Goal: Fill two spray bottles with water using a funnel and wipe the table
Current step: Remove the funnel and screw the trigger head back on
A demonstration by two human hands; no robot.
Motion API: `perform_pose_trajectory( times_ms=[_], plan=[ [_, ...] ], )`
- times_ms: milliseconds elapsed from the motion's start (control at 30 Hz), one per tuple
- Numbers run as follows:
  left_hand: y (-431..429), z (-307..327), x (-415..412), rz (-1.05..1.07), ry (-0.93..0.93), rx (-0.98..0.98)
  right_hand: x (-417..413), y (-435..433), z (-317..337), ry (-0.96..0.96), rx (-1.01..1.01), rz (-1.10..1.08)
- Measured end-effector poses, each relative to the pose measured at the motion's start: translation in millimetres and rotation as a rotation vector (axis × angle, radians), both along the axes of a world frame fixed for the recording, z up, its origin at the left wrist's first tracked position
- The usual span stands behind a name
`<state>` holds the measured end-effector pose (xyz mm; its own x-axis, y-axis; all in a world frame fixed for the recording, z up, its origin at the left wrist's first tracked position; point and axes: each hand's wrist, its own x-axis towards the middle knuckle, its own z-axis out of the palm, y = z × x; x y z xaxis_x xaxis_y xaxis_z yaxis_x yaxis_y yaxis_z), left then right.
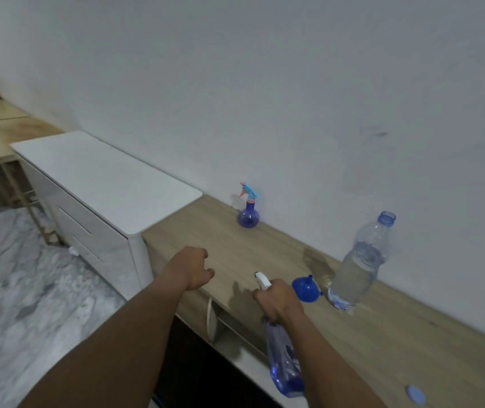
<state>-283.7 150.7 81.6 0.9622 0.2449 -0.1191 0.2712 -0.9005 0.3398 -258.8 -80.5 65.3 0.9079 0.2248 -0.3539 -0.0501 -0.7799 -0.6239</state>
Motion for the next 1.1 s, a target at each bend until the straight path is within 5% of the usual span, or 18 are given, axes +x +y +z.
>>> perform_pose_trajectory(
  times_ms=[1100],
  plan=[
    [-10, 8, -15, 0.098, 0.024, -0.018, 5, -22, 4, 0.096, 0.156, 0.075]
  ],
)
